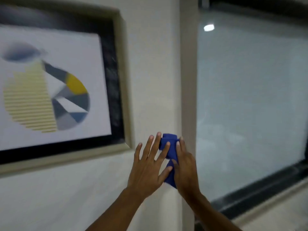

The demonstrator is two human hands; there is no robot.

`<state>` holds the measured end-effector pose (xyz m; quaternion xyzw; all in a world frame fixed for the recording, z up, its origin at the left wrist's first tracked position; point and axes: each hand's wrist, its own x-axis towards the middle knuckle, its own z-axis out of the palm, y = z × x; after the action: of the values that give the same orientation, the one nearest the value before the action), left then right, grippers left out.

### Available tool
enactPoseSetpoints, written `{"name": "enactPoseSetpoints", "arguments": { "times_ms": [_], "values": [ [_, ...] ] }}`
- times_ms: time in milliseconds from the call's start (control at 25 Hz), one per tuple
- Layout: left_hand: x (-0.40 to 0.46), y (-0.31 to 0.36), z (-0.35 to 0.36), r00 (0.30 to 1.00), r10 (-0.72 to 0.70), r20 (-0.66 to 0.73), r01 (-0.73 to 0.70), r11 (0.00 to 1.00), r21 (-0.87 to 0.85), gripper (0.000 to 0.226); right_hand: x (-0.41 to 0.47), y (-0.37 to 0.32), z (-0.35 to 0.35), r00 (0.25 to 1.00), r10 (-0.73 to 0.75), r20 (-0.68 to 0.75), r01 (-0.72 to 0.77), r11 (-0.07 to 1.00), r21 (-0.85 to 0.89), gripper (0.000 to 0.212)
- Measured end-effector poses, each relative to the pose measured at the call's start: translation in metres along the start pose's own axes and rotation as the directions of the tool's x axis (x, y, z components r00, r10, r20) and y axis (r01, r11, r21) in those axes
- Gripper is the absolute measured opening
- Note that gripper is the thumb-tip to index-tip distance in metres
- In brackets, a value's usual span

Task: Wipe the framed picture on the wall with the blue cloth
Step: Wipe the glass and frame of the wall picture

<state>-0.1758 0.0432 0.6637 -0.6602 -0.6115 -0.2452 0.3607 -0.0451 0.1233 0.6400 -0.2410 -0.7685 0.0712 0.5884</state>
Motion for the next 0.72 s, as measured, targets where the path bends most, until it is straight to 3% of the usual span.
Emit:
{"name": "enactPoseSetpoints", "arguments": {
  "times_ms": [160,280,480,720],
  "values": [
    [0.09,-0.078,-0.121,0.971,0.034,-0.237,0.003,0.988,0.157,0.071,0.145,-0.108,0.002,0.957,-0.206,-0.203,0.215,0.977,0.019,0.051],
    [0.129,-0.134,-0.177,0.946,-0.067,-0.316,0.131,0.974,0.185,0.073,0.223,-0.176,0.012,0.894,-0.342,-0.289,0.332,0.94,-0.082,0.053],
    [0.131,-0.213,-0.195,0.952,-0.229,-0.202,0.277,0.924,0.262,0.082,0.294,-0.222,0.041,0.888,-0.41,-0.211,0.365,0.904,-0.221,0.06],
    [0.097,-0.25,-0.166,0.99,-0.078,-0.113,0.118,0.908,0.402,0.08,0.31,-0.209,0.09,0.912,-0.355,-0.206,0.282,0.907,-0.312,0.059]
  ]
}}
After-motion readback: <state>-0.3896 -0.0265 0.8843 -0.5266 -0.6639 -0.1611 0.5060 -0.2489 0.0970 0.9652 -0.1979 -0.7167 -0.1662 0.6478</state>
